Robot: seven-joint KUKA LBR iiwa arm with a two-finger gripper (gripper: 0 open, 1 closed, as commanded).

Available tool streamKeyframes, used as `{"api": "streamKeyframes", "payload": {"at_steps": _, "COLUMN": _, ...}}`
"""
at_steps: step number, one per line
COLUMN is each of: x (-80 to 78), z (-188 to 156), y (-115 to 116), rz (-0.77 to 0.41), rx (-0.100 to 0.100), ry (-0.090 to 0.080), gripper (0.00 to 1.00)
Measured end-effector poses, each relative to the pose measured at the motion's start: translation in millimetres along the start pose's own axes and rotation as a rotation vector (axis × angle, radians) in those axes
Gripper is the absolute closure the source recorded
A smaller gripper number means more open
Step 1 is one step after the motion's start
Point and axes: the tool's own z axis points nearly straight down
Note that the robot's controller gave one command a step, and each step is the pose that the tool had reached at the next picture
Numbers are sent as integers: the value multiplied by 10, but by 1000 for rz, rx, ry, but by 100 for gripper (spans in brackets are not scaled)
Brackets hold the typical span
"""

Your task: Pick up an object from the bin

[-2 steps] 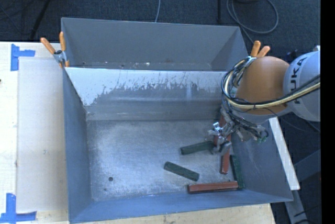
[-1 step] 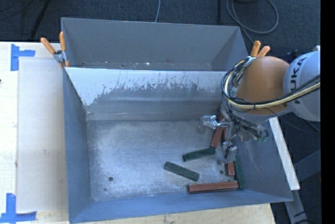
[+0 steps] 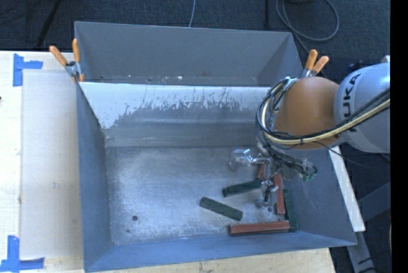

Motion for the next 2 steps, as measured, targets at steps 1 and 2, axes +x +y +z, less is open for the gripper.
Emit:
{"api": "streamKeyframes", "payload": {"at_steps": 1, "x": 1, "z": -1, "y": -10, "rz": 0, "rx": 2, "ry": 0, "gripper": 100}}
{"api": "streamKeyframes", "payload": {"at_steps": 2, "x": 76, "z": -1438, "y": -48, "rz": 43, "rx": 8, "ry": -9, "gripper": 100}}
